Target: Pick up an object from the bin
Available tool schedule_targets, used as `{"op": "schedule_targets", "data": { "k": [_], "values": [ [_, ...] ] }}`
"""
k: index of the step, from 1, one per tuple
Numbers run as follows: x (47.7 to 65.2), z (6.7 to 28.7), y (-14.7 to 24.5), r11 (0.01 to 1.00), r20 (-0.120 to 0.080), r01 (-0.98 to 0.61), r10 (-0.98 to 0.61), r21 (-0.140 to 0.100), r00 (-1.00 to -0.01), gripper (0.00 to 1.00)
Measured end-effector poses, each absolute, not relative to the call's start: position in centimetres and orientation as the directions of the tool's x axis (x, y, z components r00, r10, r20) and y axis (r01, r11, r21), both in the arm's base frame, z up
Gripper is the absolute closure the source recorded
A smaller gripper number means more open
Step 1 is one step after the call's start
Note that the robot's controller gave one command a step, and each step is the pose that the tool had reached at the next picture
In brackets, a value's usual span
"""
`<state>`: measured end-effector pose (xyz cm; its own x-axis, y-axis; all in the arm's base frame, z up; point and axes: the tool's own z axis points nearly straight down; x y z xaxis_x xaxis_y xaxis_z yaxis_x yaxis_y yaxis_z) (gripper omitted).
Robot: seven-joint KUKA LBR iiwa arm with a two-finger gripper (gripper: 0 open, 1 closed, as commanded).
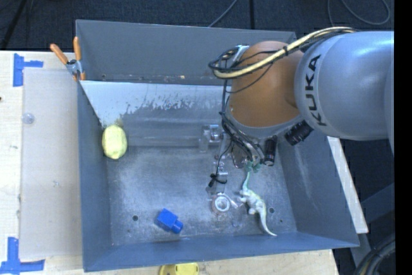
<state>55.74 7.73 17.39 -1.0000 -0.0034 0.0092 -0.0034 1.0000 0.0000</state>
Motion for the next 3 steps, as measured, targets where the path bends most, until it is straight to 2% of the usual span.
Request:
{"op": "schedule_targets", "data": {
  "k": [1,2,3],
  "values": [
    [55.9,17.9,7.7,1.0,0.002,-0.001,-0.001,0.001,-1.0,0.0],
    [53.4,12.9,1.6,0.997,0.003,-0.079,-0.079,0.001,-0.997,0.0],
    [52.8,13.1,-2.1,0.961,0.004,-0.278,-0.278,0.002,-0.961,0.0]
  ]
}}
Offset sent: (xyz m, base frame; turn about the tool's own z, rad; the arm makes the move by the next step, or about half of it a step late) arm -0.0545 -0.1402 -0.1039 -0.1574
